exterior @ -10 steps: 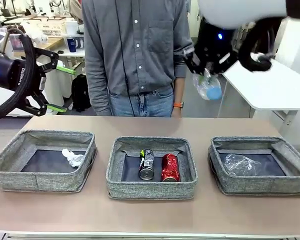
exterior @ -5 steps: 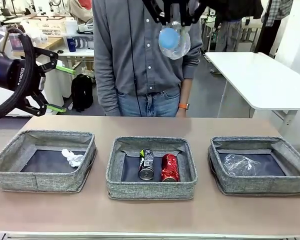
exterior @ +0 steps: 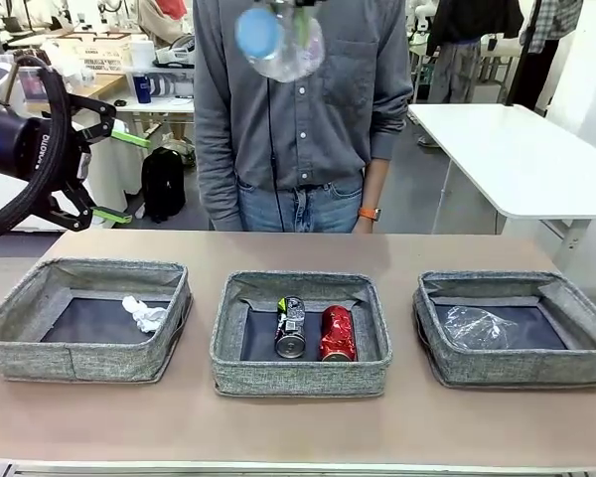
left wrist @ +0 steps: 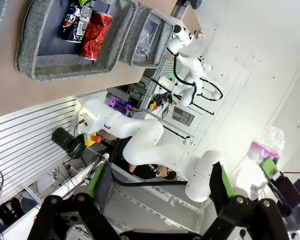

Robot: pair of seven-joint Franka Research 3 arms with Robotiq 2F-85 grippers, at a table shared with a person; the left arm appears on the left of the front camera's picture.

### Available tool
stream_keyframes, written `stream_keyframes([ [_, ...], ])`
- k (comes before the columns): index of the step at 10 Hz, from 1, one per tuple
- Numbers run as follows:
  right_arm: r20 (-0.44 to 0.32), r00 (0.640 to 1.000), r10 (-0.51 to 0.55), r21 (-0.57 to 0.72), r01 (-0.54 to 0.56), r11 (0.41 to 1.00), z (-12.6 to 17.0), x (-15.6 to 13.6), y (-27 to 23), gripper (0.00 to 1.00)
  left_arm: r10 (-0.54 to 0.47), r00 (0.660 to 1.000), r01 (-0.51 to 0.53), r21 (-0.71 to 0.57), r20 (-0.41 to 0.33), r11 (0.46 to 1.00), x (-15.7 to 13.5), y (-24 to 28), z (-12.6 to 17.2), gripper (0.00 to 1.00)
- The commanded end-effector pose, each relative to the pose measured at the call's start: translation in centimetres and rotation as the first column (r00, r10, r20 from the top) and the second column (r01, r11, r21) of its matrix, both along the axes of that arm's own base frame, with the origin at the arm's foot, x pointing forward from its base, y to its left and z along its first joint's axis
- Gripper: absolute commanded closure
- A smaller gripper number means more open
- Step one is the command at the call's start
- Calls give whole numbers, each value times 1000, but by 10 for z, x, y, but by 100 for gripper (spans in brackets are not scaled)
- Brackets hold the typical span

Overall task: Sort the waste into the appropriate baskets.
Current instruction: Pick up the waste item pointed out by the person, then place the picked waste into the Fabric basket indicated by the person.

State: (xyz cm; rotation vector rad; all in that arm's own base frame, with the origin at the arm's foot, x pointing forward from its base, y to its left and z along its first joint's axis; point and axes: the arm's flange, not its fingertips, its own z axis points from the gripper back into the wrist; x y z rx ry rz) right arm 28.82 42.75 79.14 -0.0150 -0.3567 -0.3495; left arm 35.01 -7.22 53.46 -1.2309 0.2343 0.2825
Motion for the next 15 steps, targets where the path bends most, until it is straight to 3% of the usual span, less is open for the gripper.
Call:
stream_keyframes([
  [1,57,998,-1,25,0,1000,14,10,7,79,3,1000,-3,-21,-4,1000,0,-2,3,0],
  [2,93,996,8,21,-10,1000,14,9,4,79,3,1000,-3,-21,-4,1000,0,-2,3,0],
  [3,21,1000,10,12,-11,1000,3,0,4,79,3,1000,-3,-21,-4,1000,0,-2,3,0],
  [15,21,1000,10,12,-11,1000,3,0,4,79,3,1000,-3,-21,-4,1000,0,-2,3,0],
])
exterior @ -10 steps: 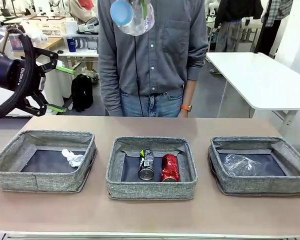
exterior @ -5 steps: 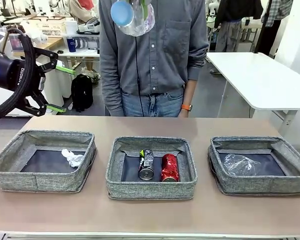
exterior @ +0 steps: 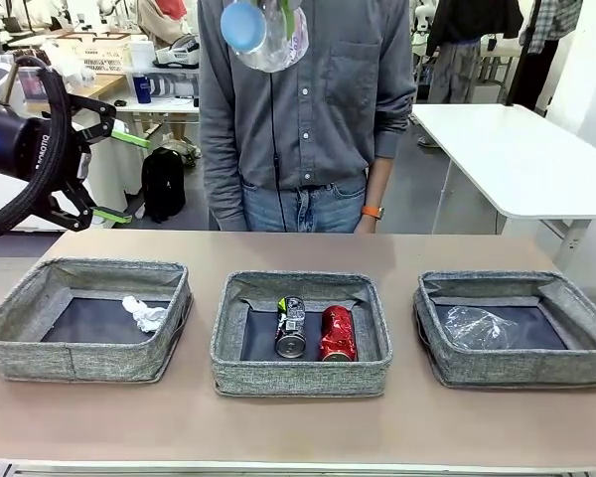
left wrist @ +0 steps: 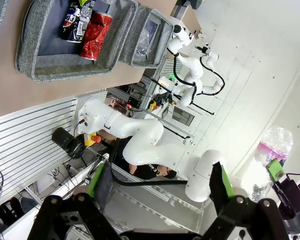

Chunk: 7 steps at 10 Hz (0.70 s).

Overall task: Sort the waste into the appropriate baskets.
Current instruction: Place the picked waste into the Fabric basket indicated by the person.

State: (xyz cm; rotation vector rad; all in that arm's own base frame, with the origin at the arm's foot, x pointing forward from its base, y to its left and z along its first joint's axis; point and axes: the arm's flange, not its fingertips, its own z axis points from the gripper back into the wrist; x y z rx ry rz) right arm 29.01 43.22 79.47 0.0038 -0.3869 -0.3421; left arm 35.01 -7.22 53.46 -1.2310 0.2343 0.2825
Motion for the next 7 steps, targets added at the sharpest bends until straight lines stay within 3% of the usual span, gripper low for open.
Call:
stream_keyframes([
  [1,-12,1000,0,0,0,1000,0,-2,0,79,3,1000,-3,-21,-4,1000,0,-2,3,0],
  [7,-12,1000,0,0,0,1000,0,-2,0,79,3,1000,-3,-21,-4,1000,0,-2,3,0],
])
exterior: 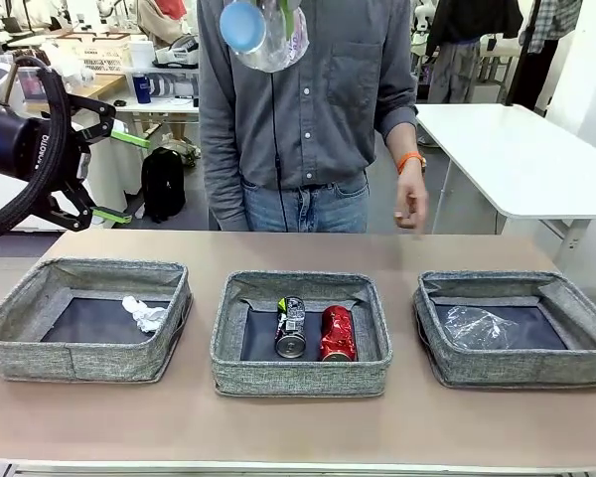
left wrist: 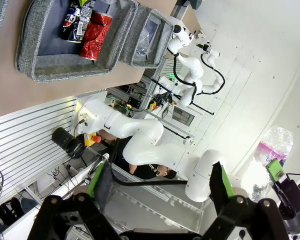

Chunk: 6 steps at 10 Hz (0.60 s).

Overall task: Sort the waste into the appropriate baskets.
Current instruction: Place the picked waste into the Fabric basket indicated by the person.

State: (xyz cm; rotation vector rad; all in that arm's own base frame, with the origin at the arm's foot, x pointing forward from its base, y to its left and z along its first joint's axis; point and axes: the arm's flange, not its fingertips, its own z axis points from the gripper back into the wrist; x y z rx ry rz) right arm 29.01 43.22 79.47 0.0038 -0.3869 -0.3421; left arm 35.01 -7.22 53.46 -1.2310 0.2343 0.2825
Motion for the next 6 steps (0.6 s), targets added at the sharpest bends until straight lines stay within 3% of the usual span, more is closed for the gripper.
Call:
stream_keyframes([
  [1,-12,1000,0,0,0,1000,0,-2,0,79,3,1000,-3,-21,-4,1000,0,-2,3,0],
  [6,-12,1000,0,0,0,1000,0,-2,0,79,3,1000,-3,-21,-4,1000,0,-2,3,0],
])
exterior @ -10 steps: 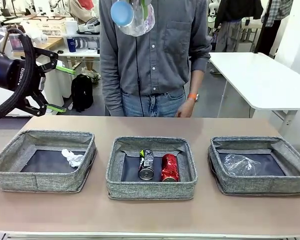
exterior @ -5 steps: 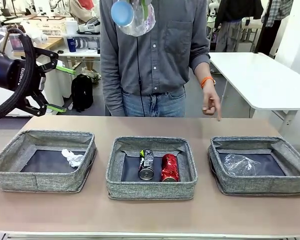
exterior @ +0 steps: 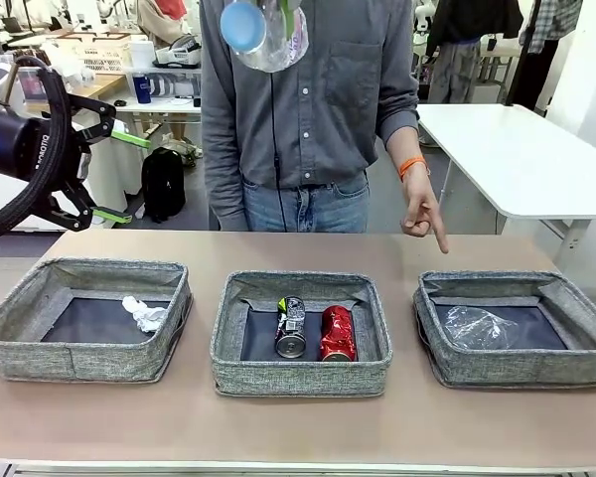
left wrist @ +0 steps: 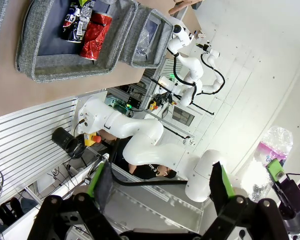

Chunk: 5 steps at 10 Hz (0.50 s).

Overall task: Sort the waste into the appropriate baskets.
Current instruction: Place the picked waste into the Fabric basket indicated by the person.

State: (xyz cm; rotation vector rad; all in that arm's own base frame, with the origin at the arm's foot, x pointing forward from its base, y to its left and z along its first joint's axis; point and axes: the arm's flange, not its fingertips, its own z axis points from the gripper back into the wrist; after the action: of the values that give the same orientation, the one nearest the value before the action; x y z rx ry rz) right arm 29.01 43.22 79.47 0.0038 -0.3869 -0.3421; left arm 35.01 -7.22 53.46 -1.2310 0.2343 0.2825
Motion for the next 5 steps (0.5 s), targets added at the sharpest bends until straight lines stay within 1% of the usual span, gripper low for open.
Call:
stream_keyframes([
  [1,0,1000,0,0,0,1000,0,0,0,79,3,1000,-3,-21,-4,1000,0,-2,3,0],
  [2,46,989,142,-17,-141,990,-18,4,-21,79,3,1000,-3,-21,-4,1000,0,-2,3,0],
  [3,31,973,231,-37,-230,973,-42,9,-50,79,3,1000,-3,-21,-4,1000,0,-2,3,0],
  [4,19,963,270,-60,-268,962,-73,6,-91,79,3,1000,-3,-21,-4,1000,0,-2,3,0],
  [5,26,964,265,10,-266,964,-98,1,-130,79,3,1000,-3,-21,-4,1000,0,-2,3,0],
])
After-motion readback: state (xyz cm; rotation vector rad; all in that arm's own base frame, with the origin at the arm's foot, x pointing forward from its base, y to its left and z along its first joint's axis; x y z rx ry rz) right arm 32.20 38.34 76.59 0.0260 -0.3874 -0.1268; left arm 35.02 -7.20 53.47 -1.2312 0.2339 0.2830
